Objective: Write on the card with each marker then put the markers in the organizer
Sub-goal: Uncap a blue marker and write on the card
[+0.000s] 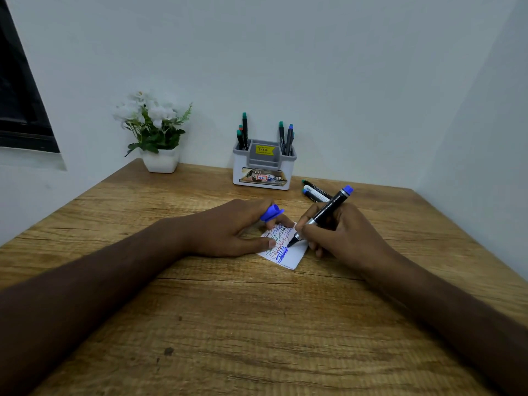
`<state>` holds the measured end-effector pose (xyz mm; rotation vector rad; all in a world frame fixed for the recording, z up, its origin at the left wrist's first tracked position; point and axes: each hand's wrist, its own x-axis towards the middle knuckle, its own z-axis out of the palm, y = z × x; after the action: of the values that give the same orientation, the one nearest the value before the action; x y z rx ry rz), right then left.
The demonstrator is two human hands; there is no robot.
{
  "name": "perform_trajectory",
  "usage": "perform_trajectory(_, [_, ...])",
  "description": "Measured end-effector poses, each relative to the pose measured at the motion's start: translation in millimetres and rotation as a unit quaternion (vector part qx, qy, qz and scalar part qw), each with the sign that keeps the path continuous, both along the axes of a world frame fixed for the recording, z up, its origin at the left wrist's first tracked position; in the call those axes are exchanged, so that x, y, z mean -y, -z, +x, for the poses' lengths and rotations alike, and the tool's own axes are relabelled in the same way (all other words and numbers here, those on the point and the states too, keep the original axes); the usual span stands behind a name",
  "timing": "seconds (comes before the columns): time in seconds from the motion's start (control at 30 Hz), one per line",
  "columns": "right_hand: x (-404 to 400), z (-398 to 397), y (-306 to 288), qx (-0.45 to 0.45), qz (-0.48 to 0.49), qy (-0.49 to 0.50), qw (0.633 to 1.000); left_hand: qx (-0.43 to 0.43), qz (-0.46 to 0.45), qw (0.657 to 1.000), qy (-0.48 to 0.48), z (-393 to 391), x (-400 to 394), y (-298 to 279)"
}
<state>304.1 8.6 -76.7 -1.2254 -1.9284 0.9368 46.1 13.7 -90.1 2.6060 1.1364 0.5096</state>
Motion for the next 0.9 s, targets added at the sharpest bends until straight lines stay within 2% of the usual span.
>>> perform_trajectory(0.9, [-1.7, 0.1, -0.8, 0.002, 0.004, 0.004, 1.000, -0.013, 0.002, 1.000, -0.012, 0.3, 0.9, -1.1])
